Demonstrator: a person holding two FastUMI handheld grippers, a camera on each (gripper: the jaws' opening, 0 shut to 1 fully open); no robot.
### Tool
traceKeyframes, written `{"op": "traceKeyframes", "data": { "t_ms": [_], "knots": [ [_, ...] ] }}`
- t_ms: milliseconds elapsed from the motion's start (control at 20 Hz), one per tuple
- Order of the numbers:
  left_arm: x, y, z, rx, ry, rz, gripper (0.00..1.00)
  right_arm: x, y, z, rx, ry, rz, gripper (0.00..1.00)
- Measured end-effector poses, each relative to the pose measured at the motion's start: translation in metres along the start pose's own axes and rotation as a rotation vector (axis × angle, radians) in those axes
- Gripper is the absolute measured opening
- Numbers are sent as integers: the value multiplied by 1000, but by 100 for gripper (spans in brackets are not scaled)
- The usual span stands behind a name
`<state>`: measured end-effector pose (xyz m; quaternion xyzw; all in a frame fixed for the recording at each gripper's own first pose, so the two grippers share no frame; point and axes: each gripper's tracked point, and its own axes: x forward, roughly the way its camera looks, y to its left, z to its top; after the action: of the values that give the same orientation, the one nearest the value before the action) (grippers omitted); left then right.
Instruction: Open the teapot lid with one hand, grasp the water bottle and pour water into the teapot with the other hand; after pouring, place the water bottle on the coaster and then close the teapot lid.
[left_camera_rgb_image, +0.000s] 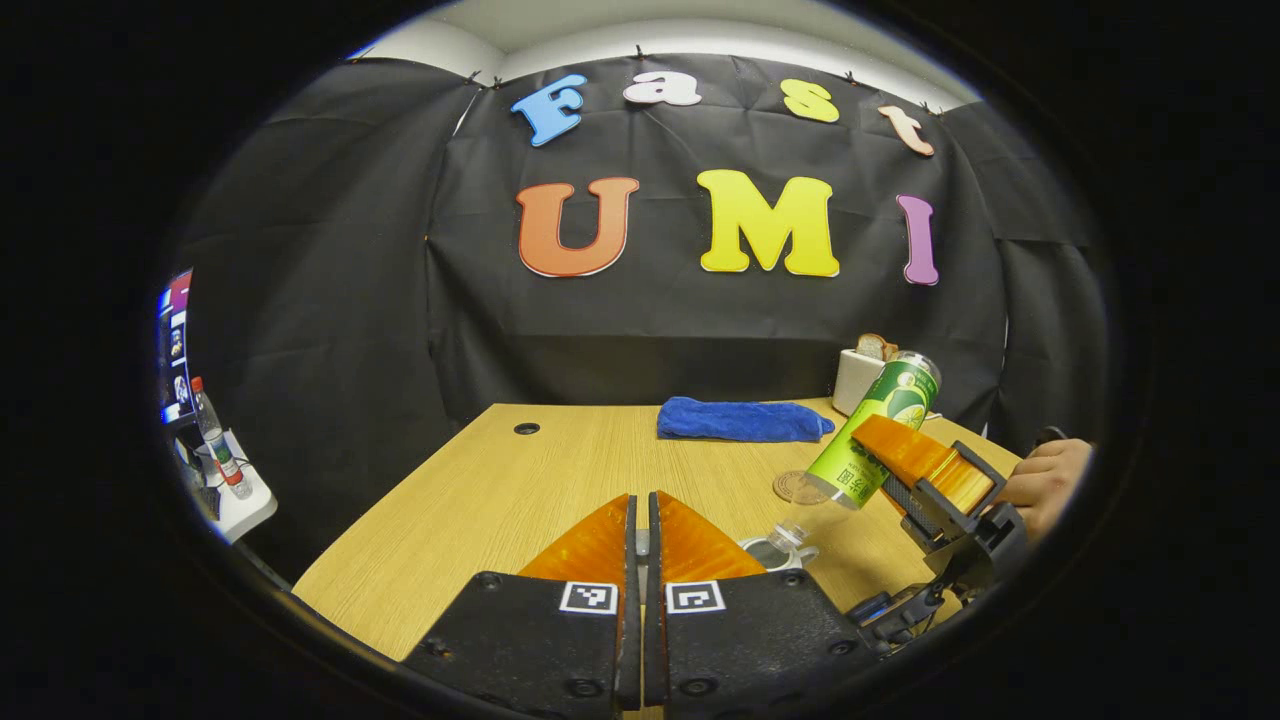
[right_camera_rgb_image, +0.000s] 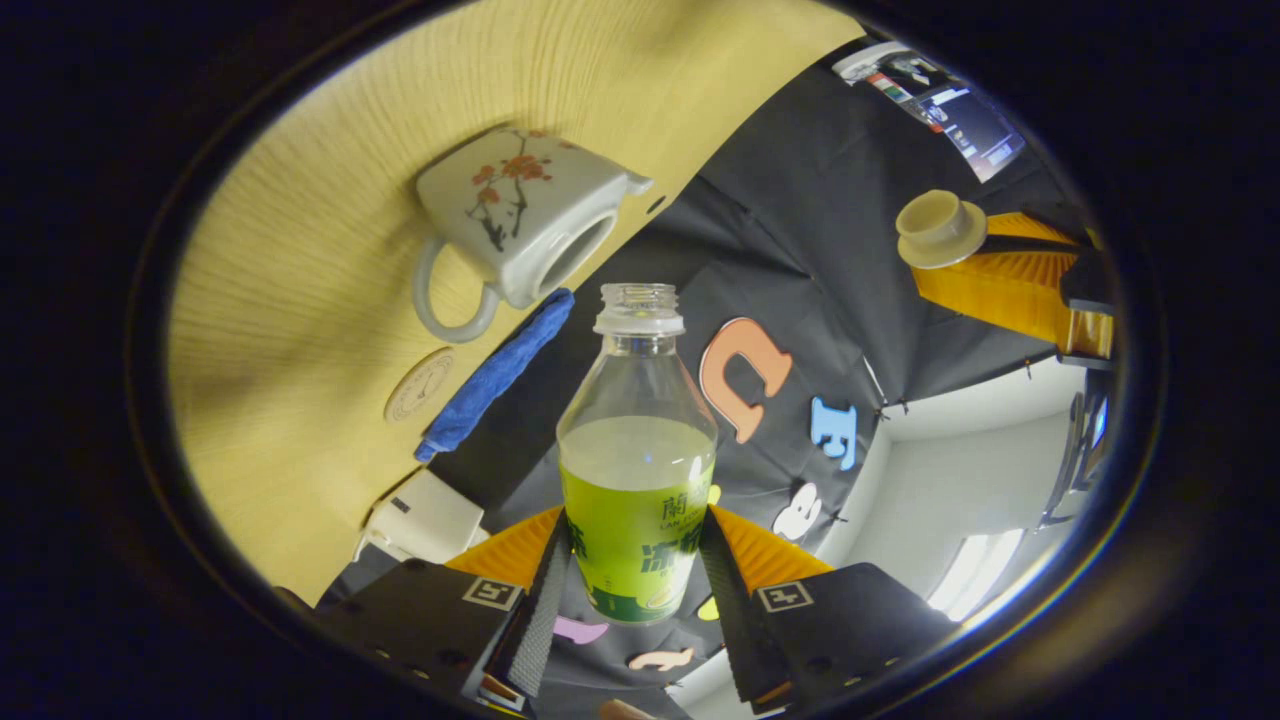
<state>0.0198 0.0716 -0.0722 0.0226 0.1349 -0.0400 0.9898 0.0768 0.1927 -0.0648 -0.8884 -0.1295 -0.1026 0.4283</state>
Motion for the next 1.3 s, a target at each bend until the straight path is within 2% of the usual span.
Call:
{"op": "traceKeyframes", "data": {
  "t_ms": [300, 650, 850, 1000, 1100, 1300],
  "knots": [
    [1, -2, -2, 12, 6, 2, 4, 1, 1, 1, 3, 7, -9, 72],
    [6, 5, -8, 17, 20, 28, 4, -3, 9, 0, 75, 18, -14, 71],
    [10, 2, -12, 27, 28, 37, 4, -2, 31, -3, 236, 29, 33, 72],
    [13, 3, -14, 34, 32, 47, 4, -10, 45, -8, 424, 47, 88, 67],
    [13, 0, -12, 14, 28, 35, 4, -11, 41, -9, 503, 47, 73, 72],
    [16, 6, -15, 18, 32, 57, 4, -8, 48, -23, 684, 64, 76, 72]
  ]
}}
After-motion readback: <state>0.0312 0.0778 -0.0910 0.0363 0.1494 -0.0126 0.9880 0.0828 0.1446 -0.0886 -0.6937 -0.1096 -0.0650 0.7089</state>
